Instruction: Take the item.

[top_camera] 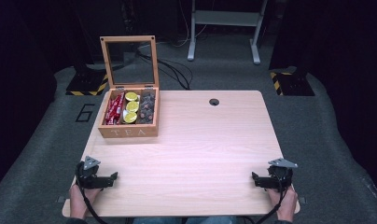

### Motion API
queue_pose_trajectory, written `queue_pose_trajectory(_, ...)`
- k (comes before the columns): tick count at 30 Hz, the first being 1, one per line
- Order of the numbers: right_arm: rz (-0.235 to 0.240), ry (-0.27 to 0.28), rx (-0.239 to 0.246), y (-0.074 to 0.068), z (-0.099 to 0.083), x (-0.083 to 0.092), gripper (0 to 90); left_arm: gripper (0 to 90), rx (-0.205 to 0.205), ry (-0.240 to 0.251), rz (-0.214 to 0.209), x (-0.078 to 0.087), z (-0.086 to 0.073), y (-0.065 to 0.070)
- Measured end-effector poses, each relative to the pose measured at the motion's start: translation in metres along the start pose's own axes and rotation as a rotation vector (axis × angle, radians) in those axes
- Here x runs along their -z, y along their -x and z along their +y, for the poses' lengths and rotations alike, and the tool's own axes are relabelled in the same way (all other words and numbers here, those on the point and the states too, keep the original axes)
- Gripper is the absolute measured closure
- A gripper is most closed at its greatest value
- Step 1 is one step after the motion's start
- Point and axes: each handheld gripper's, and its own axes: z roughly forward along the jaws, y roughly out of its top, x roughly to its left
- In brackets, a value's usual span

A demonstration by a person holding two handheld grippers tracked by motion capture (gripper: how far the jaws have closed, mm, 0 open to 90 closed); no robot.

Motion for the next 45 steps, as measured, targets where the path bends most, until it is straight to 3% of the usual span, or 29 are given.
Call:
queue_pose_trajectory(12, 0.003, 0.007, -0.002, -0.001, 0.001, -0.001, 0.0, 0.0, -0.007, 0.001, -0.015, 0.0, 0.001, 0.0)
queue_pose_trajectory(21, 0.004, 0.006, -0.005, -0.001, 0.0, -0.001, 0.0, 0.2, 0.021, 0.007, -0.052, 0.0, 0.006, -0.002)
queue_pose_trajectory(27, 0.002, 0.007, -0.006, -0.001, 0.0, 0.0, 0.0, 0.3, 0.027, 0.027, -0.073, 0.003, 0.016, -0.001)
queue_pose_trajectory(36, 0.0, 0.005, -0.005, -0.001, 0.0, 0.0, 0.0, 0.3, 0.006, 0.063, -0.092, 0.009, 0.034, 0.001)
queue_pose_trajectory(45, 0.001, 0.01, -0.001, -0.001, 0.0, 0.0, 0.2, 0.4, -0.014, 0.068, -0.098, 0.012, 0.051, 0.003)
